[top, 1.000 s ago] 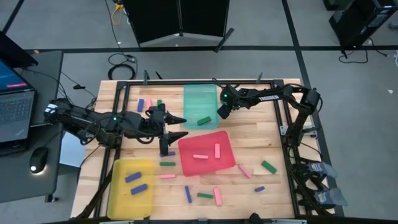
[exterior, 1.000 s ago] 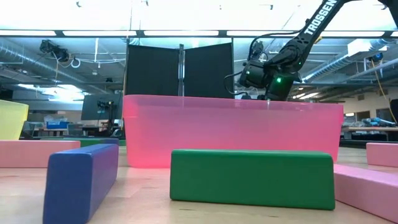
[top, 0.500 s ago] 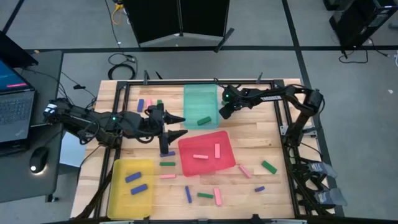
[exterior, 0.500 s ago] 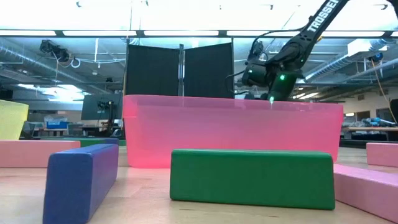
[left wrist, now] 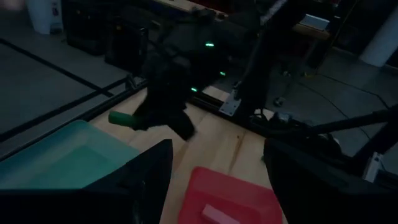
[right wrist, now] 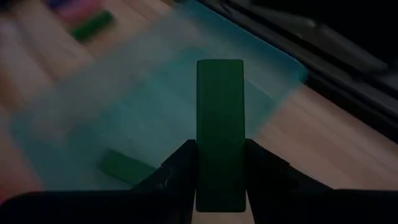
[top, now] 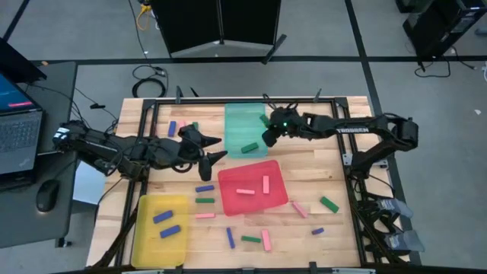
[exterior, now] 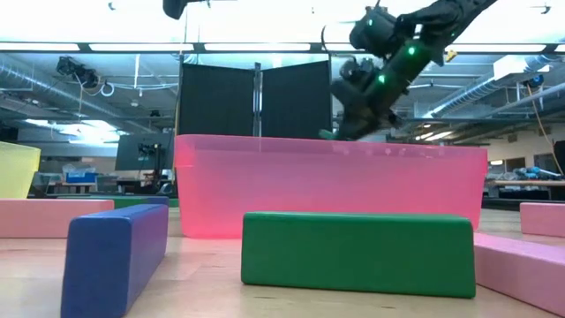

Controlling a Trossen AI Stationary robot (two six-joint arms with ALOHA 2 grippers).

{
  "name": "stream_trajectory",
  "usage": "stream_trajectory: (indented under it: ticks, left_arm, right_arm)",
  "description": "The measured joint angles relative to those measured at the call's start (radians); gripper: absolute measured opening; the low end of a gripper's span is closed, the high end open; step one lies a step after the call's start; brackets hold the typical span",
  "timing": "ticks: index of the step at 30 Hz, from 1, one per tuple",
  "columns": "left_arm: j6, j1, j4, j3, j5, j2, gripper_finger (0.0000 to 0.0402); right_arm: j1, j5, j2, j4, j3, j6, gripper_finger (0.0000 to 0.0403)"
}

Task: Sort blocks
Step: Put the green block into the green bin, then put the blue block into the yellow bin

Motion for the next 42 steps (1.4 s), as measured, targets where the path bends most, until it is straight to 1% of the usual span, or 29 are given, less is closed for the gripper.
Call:
stream_trajectory:
  ticks: [4,8,10,15,17,19,23,26,32,37,42]
  left_arm:
    - [0.000,0.022,0.001,0.000,-0.002,0.000,0.0259]
    - [0.000,0.024,0.002,0.000,-0.001,0.000,0.0259]
    - [0.000,0.023,0.001,0.000,0.000,0.000,0.0259]
    - [-0.002,0.021,0.000,0.000,0.000,0.000,0.0259]
    - [-0.002,0.021,0.000,0.000,0.000,0.000,0.0259]
    - [-0.002,0.023,0.000,0.000,0.000,0.000,0.0259]
    - [-0.008,0.023,-0.010,0.000,0.000,0.000,0.0259]
    - [-0.036,0.024,-0.062,0.000,0.000,0.000,0.0259]
    - [-0.131,0.024,-0.202,0.000,0.001,0.005,0.0259]
    - [-0.182,0.024,-0.283,0.000,0.002,0.005,0.0259]
    - [-0.224,0.039,-0.322,0.001,0.014,0.005,0.0259]
  right_arm:
    - [0.046,-0.010,0.057,0.125,0.000,-0.009,0.0115]
    - [0.054,-0.067,0.125,0.263,0.001,-0.017,0.0117]
    - [0.051,-0.090,0.153,0.306,0.001,-0.025,0.0141]
    - [0.042,-0.102,0.151,0.339,0.001,-0.067,0.0235]
    - [0.040,-0.102,0.132,0.337,0.001,-0.091,0.0262]
    - [0.040,-0.102,0.103,0.340,0.001,-0.112,0.0279]
    - [0.051,-0.102,0.018,0.357,-0.008,-0.148,0.0290]
    - [0.074,-0.100,-0.086,0.412,-0.056,-0.159,0.0287]
    - [0.145,-0.074,-0.351,0.558,-0.248,-0.134,0.0278]
    - [0.222,-0.070,-0.547,0.569,-0.396,-0.097,0.0277]
    - [0.331,0.036,-0.708,0.569,-0.512,-0.084,0.0277]
